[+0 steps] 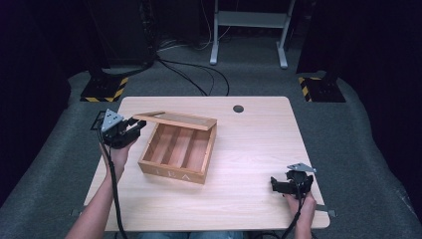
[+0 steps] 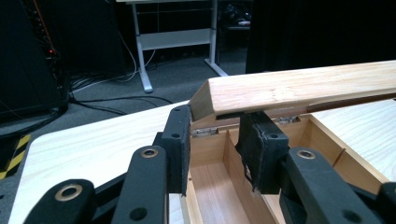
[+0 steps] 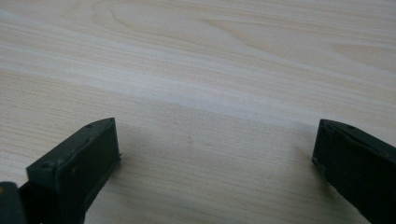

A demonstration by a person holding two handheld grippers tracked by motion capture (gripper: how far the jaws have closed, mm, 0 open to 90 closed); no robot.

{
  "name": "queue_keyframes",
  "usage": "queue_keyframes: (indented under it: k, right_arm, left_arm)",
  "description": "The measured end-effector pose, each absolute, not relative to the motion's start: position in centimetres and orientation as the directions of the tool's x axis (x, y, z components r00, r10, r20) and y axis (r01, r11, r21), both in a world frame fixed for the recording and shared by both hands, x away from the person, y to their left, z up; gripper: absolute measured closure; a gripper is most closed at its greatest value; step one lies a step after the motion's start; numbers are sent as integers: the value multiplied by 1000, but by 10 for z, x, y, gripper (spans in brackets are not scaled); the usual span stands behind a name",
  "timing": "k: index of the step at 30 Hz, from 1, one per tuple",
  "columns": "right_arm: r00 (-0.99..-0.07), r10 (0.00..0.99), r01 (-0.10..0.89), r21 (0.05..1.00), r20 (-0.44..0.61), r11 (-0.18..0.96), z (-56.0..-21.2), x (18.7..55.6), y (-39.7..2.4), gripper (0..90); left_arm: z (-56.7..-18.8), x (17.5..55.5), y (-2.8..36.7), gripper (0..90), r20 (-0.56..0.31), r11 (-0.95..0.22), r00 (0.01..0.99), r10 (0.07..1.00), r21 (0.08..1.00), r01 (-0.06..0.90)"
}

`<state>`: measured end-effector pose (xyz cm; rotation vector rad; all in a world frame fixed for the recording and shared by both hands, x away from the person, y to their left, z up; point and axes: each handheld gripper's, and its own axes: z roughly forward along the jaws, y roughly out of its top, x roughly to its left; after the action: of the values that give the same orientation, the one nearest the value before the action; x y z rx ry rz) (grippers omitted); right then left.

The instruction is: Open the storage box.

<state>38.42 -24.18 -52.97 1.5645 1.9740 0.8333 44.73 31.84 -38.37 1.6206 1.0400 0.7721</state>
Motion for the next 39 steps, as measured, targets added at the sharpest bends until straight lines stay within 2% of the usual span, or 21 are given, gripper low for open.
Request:
queue_keyframes:
  k: [39]
  right_arm:
    - [-227,974,680,716,3,156,-530,384,-242,0]
  left_arm:
    - [-336,506,315,649,-25,-167,476,879,919,357]
